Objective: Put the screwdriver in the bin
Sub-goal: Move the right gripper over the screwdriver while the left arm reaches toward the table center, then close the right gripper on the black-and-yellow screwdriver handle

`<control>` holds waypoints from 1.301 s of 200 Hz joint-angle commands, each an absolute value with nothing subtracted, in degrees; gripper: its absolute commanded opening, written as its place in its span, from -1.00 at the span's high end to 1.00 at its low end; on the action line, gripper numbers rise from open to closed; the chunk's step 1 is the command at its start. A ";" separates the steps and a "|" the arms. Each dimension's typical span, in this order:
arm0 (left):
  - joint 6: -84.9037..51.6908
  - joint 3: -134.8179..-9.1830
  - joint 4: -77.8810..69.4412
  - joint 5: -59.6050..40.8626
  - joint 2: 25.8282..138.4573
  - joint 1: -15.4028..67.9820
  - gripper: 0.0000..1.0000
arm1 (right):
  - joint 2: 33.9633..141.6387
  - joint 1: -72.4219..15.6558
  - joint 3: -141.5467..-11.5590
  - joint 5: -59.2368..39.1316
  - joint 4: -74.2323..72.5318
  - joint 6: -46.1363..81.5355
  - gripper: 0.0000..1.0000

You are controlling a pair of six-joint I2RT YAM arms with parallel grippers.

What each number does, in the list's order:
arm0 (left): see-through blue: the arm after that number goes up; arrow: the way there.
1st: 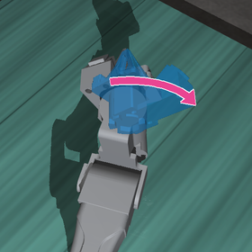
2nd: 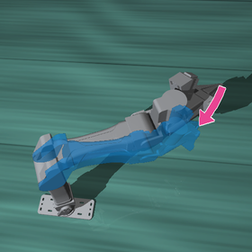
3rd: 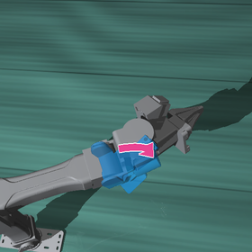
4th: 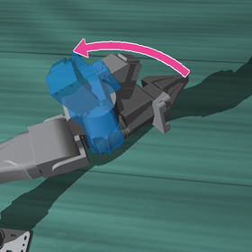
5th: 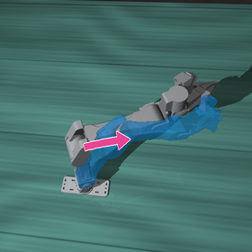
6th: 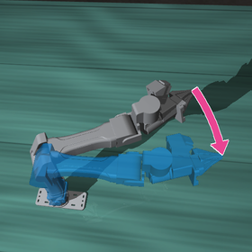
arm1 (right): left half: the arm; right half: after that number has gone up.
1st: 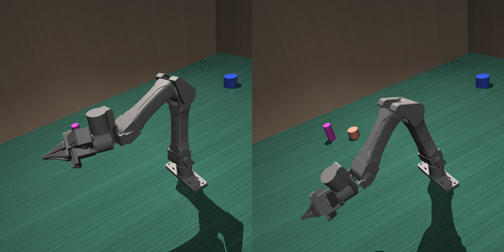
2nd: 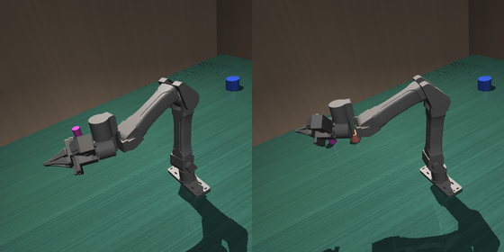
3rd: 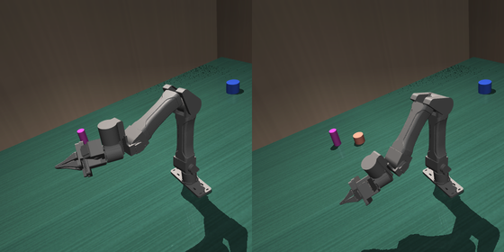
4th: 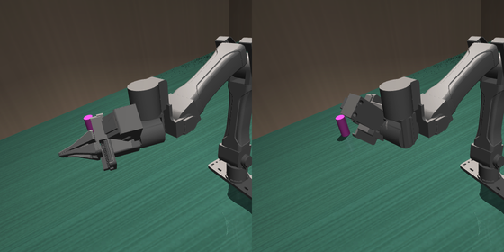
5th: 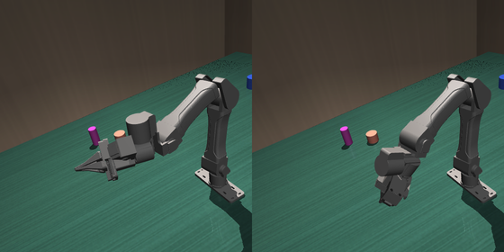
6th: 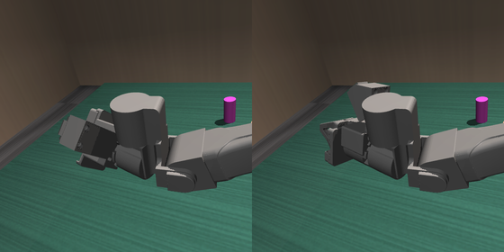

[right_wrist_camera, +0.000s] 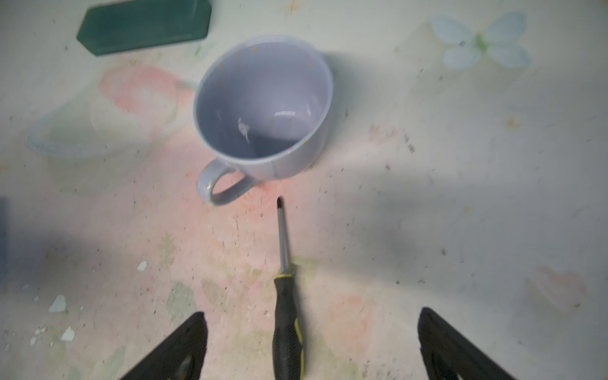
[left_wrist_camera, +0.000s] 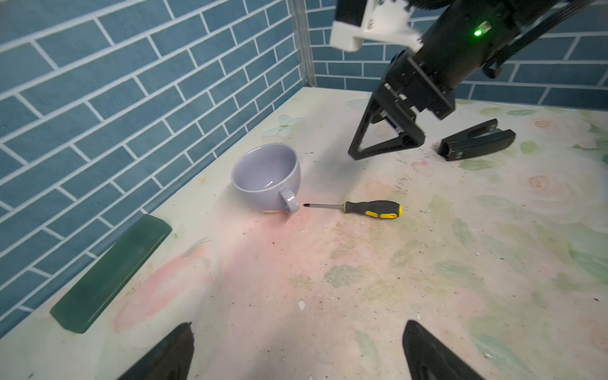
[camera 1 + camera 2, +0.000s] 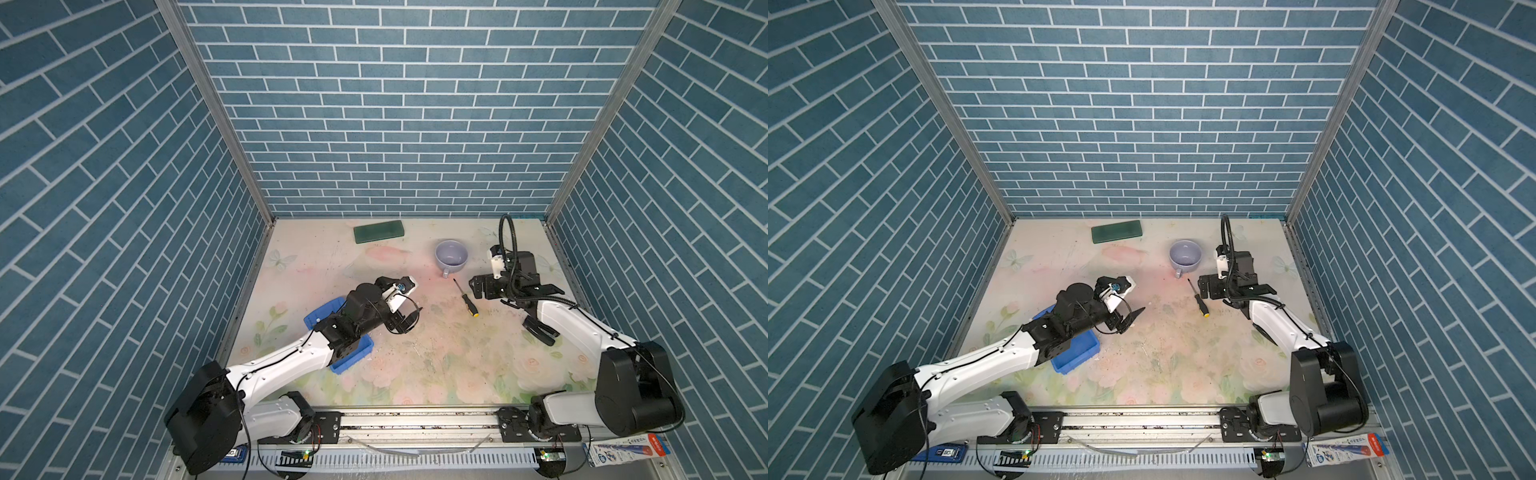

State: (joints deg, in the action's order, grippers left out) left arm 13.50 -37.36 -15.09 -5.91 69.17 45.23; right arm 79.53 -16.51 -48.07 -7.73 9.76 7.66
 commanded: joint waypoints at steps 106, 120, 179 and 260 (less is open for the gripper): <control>14.41 -38.43 -12.75 -7.76 70.91 47.68 -0.99 | 89.45 -20.93 -49.39 -4.07 17.08 13.94 -0.15; 14.46 -38.46 -12.65 -8.53 70.93 47.79 -0.99 | 90.57 -20.92 -49.48 -4.57 16.33 14.48 -0.11; 13.71 -38.50 -13.09 -10.54 71.72 48.16 -0.99 | 93.73 -20.92 -49.15 -4.66 14.94 15.03 0.10; 12.92 -37.98 -13.80 -9.92 72.00 48.12 -0.99 | 93.31 -20.97 -48.21 -4.65 14.90 14.85 0.57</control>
